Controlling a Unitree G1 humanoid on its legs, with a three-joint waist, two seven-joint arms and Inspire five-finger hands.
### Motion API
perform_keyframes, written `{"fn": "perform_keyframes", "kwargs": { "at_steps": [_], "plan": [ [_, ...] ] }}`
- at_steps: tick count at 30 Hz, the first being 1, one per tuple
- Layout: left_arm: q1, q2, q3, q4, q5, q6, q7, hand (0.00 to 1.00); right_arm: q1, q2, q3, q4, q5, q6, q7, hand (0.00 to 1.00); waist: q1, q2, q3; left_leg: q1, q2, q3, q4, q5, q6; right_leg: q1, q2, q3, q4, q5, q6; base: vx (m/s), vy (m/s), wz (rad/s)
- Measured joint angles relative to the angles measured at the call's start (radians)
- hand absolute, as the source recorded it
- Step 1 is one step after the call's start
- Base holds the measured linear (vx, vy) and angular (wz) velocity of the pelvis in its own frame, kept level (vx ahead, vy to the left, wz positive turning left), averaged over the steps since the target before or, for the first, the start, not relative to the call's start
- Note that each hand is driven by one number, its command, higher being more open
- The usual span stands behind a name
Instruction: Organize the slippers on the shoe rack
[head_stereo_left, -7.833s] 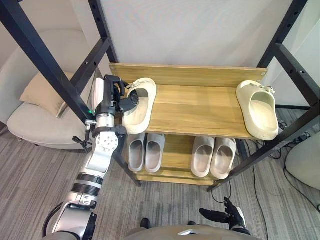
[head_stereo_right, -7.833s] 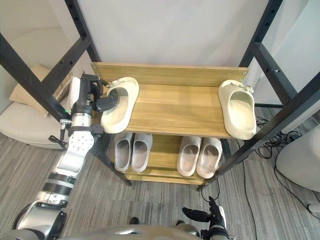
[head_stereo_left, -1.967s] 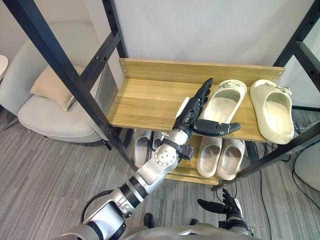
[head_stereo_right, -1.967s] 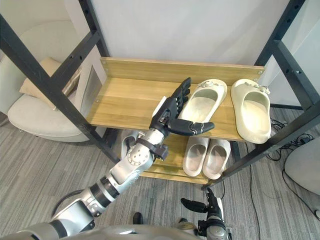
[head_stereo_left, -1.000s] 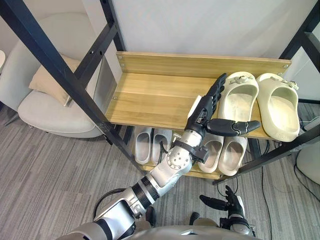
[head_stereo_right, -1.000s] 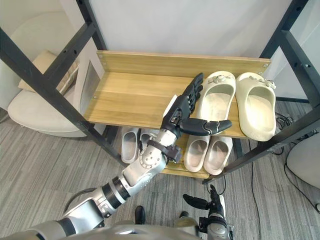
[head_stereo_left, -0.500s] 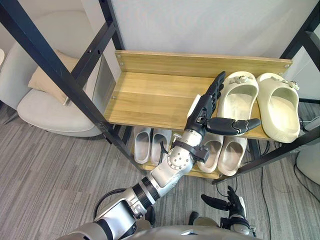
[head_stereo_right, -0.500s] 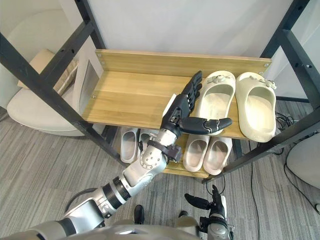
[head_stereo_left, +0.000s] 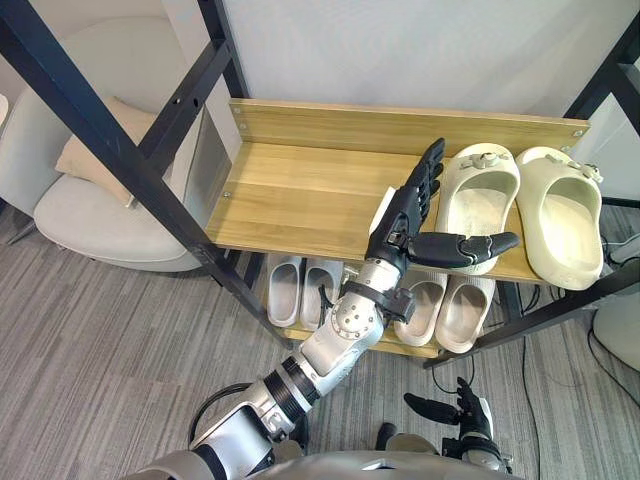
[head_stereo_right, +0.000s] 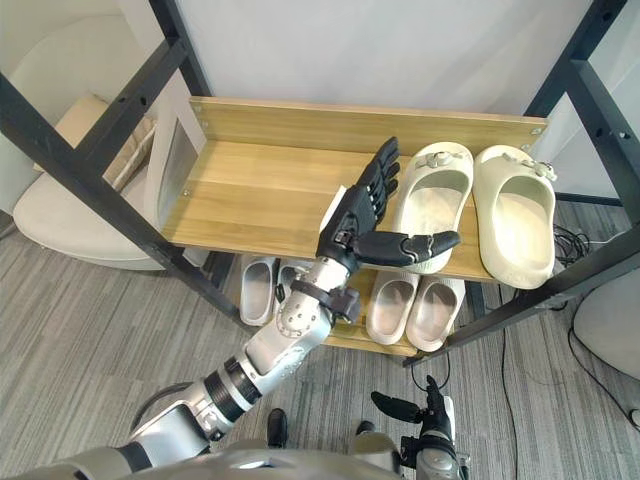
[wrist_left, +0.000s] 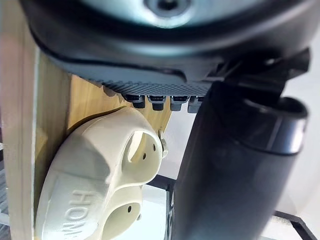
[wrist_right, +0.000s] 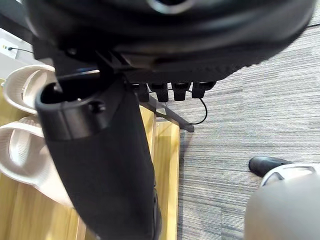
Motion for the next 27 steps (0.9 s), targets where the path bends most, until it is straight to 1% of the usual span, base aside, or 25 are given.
{"fn": "perform_keyframes", "kwargs": {
  "at_steps": [4, 8, 11, 14, 16, 17, 18, 21, 23, 26, 27],
  "plan": [
    [0.012, 0.007, 0.030, -0.012, 0.003, 0.006, 0.001, 1.00, -0.009, 0.000, 0.000, 0.018, 0.004, 0.000, 0.002, 1.00, 0.000, -0.002, -0.002, 0.003, 0.000, -0.008, 0.000, 0.001, 0.000, 0.011, 0.001, -0.009, -0.003, 0.000, 0.000, -0.01, -0.003, 0.04],
    [0.015, 0.031, 0.035, -0.028, 0.002, 0.017, -0.009, 1.00, -0.018, -0.001, 0.000, 0.031, 0.004, 0.001, 0.007, 1.00, 0.000, -0.002, -0.006, 0.002, 0.000, -0.009, -0.002, 0.002, -0.001, 0.011, 0.002, -0.011, -0.004, 0.000, 0.000, -0.01, -0.001, 0.01],
    [0.036, 0.053, 0.028, -0.071, -0.019, 0.026, -0.052, 1.00, -0.019, -0.004, 0.000, 0.031, 0.003, 0.003, 0.018, 1.00, 0.001, -0.004, -0.009, 0.002, 0.000, -0.011, -0.004, 0.003, -0.001, 0.013, 0.002, -0.015, -0.007, 0.000, 0.000, 0.00, -0.003, 0.02],
    [0.056, 0.109, -0.002, -0.137, -0.106, 0.044, -0.113, 1.00, -0.026, -0.008, 0.019, 0.031, -0.001, 0.008, 0.031, 1.00, 0.003, -0.004, -0.012, -0.001, -0.001, -0.015, -0.004, 0.003, -0.001, 0.015, 0.002, -0.020, -0.010, 0.000, 0.000, 0.00, -0.004, 0.05],
    [0.093, 0.122, -0.021, -0.189, -0.162, 0.060, -0.150, 1.00, -0.025, -0.012, 0.018, 0.031, -0.008, 0.013, 0.046, 1.00, 0.008, -0.002, -0.027, -0.014, 0.002, -0.020, -0.003, 0.004, -0.002, 0.005, 0.000, -0.022, -0.010, 0.000, 0.000, 0.01, -0.007, 0.08],
    [0.120, 0.123, -0.045, -0.222, -0.193, 0.070, -0.170, 1.00, -0.025, -0.013, 0.018, 0.031, -0.016, 0.017, 0.052, 1.00, 0.017, -0.001, -0.031, -0.017, 0.001, -0.025, -0.003, 0.004, -0.001, 0.004, -0.002, -0.025, -0.010, 0.000, 0.000, 0.02, -0.003, 0.10],
    [0.125, 0.123, -0.051, -0.227, -0.205, 0.071, -0.177, 1.00, -0.025, -0.013, 0.018, 0.031, -0.016, 0.018, 0.053, 1.00, 0.019, -0.001, -0.033, -0.018, 0.000, -0.026, -0.003, 0.004, -0.001, 0.004, -0.002, -0.025, -0.010, 0.000, 0.000, 0.02, 0.004, 0.12],
    [0.170, 0.153, -0.120, -0.303, -0.326, 0.112, -0.233, 1.00, -0.026, -0.013, 0.020, 0.029, -0.036, 0.024, 0.073, 1.00, 0.034, -0.002, -0.046, -0.019, -0.003, -0.042, 0.004, 0.004, -0.001, 0.014, -0.007, -0.040, -0.005, 0.000, 0.000, 0.00, 0.005, 0.16],
    [0.196, 0.161, -0.137, -0.350, -0.335, 0.124, -0.246, 1.00, -0.029, -0.013, 0.038, 0.026, -0.042, 0.024, 0.085, 1.00, 0.037, -0.003, -0.056, -0.019, -0.005, -0.049, 0.008, 0.004, -0.001, 0.016, -0.008, -0.045, 0.003, -0.007, 0.000, -0.02, -0.008, 0.10],
    [0.200, 0.161, -0.148, -0.394, -0.335, 0.125, -0.246, 1.00, -0.027, -0.013, 0.051, 0.022, -0.044, 0.025, 0.090, 1.00, 0.041, -0.003, -0.066, -0.018, -0.006, -0.060, 0.013, 0.004, -0.001, 0.021, -0.009, -0.054, 0.011, -0.013, 0.000, -0.04, -0.017, 0.10],
    [0.200, 0.161, -0.157, -0.439, -0.335, 0.124, -0.246, 1.00, -0.024, -0.013, 0.058, 0.020, -0.046, 0.025, 0.093, 1.00, 0.048, -0.004, -0.072, -0.008, -0.007, -0.066, 0.016, 0.004, -0.001, 0.033, -0.014, -0.059, 0.019, -0.018, 0.000, -0.05, -0.012, 0.10]
  ]
}}
